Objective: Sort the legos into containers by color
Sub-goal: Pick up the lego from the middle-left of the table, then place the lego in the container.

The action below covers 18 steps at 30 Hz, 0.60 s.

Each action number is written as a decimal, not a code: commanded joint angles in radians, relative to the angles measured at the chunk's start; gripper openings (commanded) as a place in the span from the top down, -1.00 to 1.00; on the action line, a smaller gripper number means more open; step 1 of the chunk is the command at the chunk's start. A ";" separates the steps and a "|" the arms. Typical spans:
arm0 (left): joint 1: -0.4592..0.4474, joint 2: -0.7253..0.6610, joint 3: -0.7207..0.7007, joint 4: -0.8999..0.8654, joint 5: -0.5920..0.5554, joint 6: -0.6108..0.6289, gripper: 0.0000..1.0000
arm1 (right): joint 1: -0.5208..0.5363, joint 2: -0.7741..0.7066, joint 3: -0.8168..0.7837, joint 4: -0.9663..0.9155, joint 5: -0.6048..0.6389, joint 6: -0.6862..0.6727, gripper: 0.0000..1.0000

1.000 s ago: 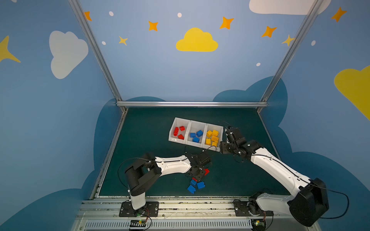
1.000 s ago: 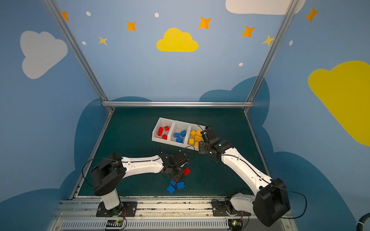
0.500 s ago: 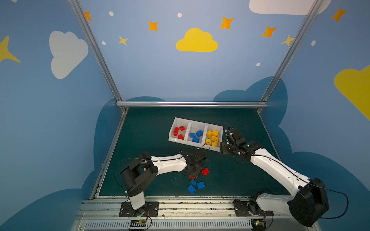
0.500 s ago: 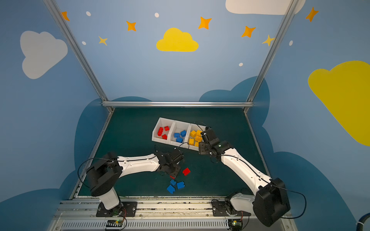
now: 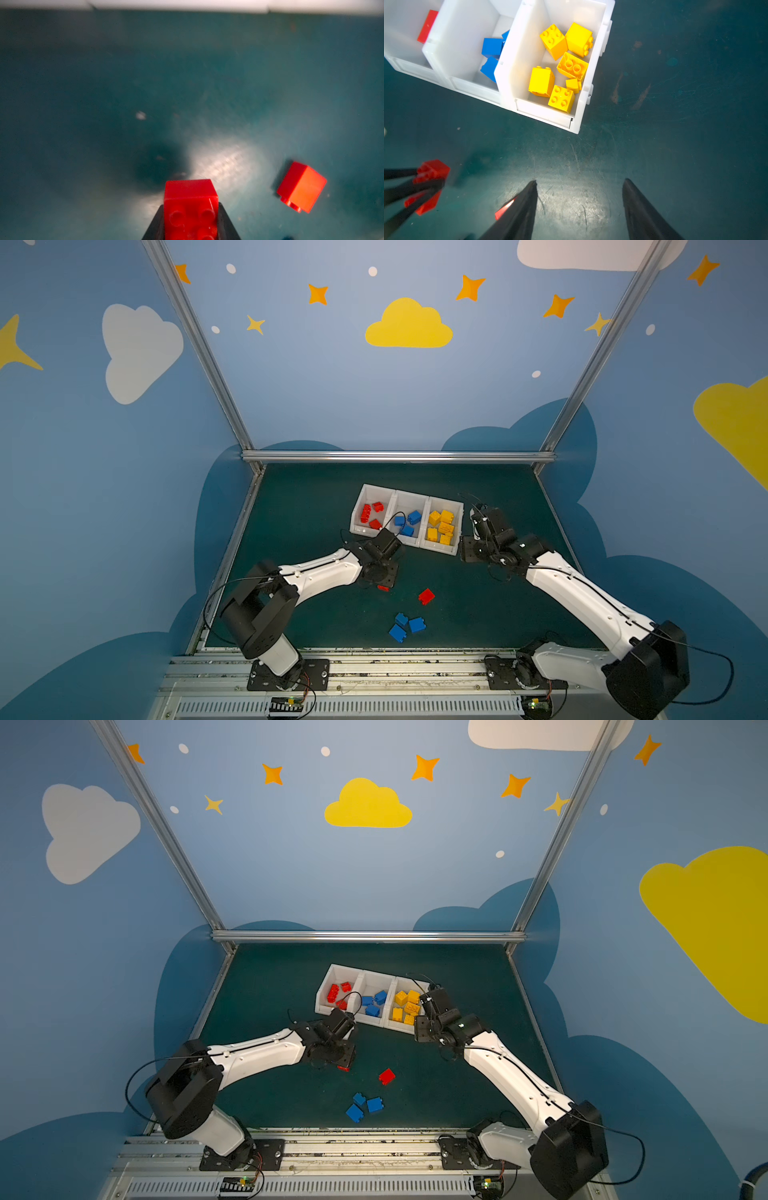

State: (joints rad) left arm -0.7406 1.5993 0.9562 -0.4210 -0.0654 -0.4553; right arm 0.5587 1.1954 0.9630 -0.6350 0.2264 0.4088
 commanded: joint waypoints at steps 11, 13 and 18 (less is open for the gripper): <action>0.344 0.063 0.304 -0.010 0.040 0.200 0.33 | -0.004 -0.161 -0.102 0.076 0.003 0.005 -0.29; 0.365 0.104 0.354 0.005 0.047 0.216 0.32 | -0.004 -0.164 -0.102 0.069 0.008 0.009 -0.29; 0.385 0.225 0.492 -0.026 0.062 0.242 0.32 | -0.003 -0.174 -0.117 0.080 -0.034 0.015 -0.29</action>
State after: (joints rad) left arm -0.3580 1.7760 1.3949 -0.4149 -0.0353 -0.2546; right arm 0.5579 1.0431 0.8608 -0.5713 0.2176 0.4194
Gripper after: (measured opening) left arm 0.342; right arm 0.646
